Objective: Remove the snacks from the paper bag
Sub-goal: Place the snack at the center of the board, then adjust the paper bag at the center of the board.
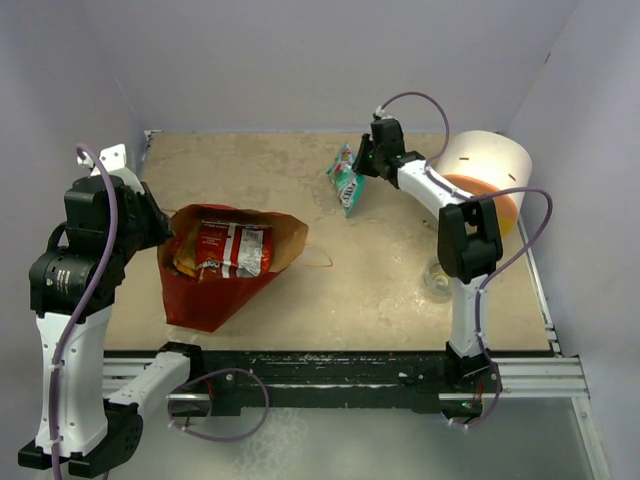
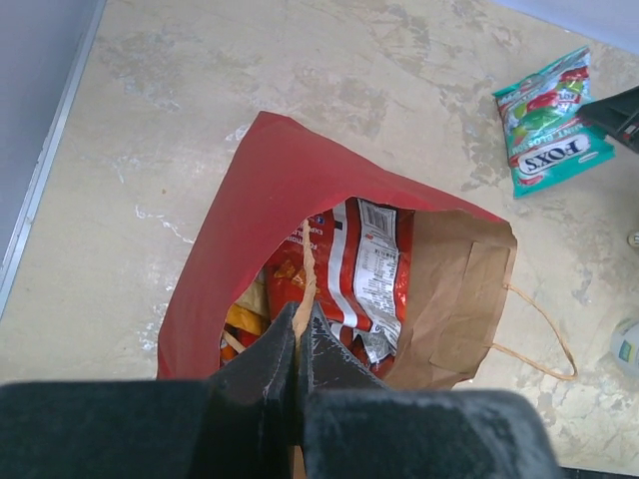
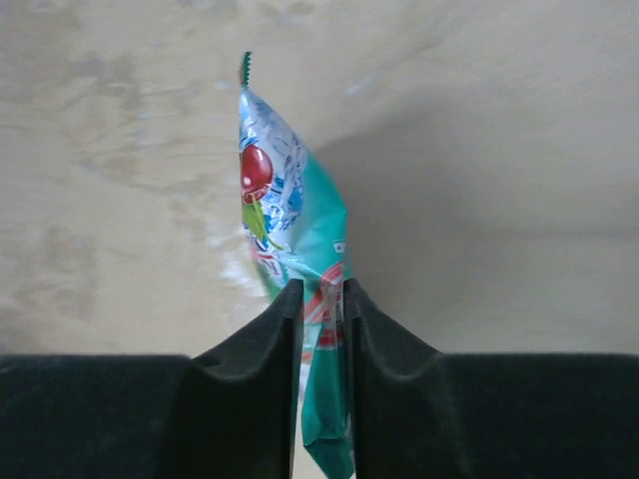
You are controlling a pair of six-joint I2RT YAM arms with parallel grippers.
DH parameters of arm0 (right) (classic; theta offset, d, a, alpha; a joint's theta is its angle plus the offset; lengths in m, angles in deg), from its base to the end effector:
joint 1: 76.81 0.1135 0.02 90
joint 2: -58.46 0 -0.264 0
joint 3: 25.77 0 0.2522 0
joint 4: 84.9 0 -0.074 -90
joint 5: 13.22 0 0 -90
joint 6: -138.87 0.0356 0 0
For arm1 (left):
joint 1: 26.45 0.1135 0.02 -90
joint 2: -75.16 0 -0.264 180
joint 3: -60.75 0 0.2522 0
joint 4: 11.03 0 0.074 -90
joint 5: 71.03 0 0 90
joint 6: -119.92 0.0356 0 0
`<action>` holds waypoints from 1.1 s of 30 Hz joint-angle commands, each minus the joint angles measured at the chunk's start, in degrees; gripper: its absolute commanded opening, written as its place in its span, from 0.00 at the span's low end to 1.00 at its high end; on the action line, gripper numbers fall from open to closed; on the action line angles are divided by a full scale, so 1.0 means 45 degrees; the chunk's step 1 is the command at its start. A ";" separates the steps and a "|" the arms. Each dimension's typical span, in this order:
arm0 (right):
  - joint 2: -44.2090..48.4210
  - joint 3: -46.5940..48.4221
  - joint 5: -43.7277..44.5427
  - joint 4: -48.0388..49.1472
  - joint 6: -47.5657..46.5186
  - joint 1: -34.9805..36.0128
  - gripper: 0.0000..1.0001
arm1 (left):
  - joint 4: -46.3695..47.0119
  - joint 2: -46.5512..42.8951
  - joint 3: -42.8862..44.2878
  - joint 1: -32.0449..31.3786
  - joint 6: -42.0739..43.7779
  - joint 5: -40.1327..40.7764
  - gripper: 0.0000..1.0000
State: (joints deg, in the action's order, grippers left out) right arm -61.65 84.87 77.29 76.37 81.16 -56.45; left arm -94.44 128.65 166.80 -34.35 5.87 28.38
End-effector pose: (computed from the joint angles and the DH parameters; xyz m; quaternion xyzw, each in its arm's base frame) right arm 0.4668 0.1729 0.2486 0.0914 0.8532 0.2243 0.4620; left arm 0.1097 -0.0093 0.4700 -0.1618 0.8525 -0.0668 0.4925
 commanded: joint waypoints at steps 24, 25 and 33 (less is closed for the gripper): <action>0.4385 -0.3692 -0.2492 -0.1280 -0.4693 0.2892 0.68 | 0.0543 -0.0272 0.0175 0.0018 0.1592 0.0270 0.00; 0.4228 -0.3731 -0.2533 -0.0946 -0.4539 0.3014 0.68 | 0.0456 -0.0177 0.0338 0.0018 0.1631 0.0313 0.00; 0.2973 -0.2561 -0.3496 -0.0120 -0.5509 0.3845 0.68 | 0.0094 -0.0146 0.0204 0.0018 0.0043 0.1083 0.00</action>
State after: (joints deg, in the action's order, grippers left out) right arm -47.53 68.85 66.45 71.51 58.69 -41.26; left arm -94.50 128.78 166.85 -34.35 10.66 30.52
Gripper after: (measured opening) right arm 0.681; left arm 0.009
